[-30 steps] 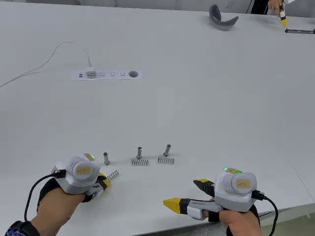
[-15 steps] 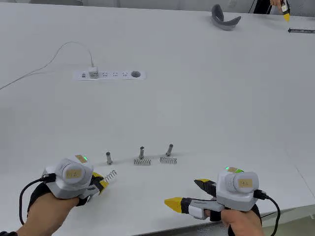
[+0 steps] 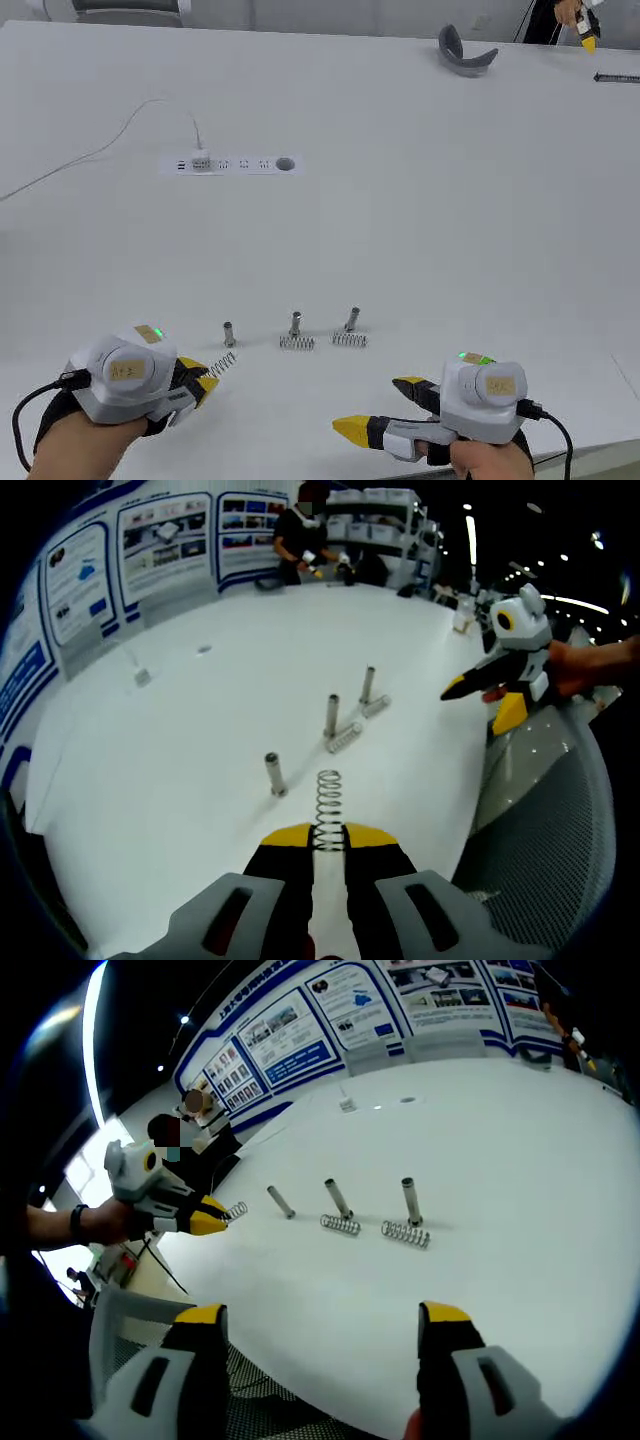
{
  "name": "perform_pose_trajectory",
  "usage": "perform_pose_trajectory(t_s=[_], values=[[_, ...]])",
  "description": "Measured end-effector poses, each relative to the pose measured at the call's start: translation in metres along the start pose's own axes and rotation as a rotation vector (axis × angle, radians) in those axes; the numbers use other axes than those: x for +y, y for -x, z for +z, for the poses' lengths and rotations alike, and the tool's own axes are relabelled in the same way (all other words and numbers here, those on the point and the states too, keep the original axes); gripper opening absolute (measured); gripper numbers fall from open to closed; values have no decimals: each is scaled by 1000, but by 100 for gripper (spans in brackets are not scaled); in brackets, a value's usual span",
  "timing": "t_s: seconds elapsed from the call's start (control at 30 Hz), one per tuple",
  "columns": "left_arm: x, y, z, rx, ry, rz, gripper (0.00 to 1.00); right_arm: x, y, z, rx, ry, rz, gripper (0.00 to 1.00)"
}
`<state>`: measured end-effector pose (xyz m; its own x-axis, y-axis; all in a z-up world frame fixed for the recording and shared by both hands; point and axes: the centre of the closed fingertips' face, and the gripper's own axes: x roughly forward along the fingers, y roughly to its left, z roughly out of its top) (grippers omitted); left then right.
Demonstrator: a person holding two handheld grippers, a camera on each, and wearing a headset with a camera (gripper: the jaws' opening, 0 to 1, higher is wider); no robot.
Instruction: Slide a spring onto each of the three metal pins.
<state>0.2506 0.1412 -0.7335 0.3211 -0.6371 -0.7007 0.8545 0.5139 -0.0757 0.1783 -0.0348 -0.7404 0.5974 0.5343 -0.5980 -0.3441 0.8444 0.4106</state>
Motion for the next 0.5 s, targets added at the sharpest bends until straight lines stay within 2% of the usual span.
perform_pose_trajectory(t_s=[0.23, 0.5], values=[[-1, 16, 6, -18, -26, -3, 10, 4, -1, 3, -6, -3, 18, 78], [-2, 28, 15, -38, -41, -3, 10, 9, -2, 3, 2, 2, 40, 77]])
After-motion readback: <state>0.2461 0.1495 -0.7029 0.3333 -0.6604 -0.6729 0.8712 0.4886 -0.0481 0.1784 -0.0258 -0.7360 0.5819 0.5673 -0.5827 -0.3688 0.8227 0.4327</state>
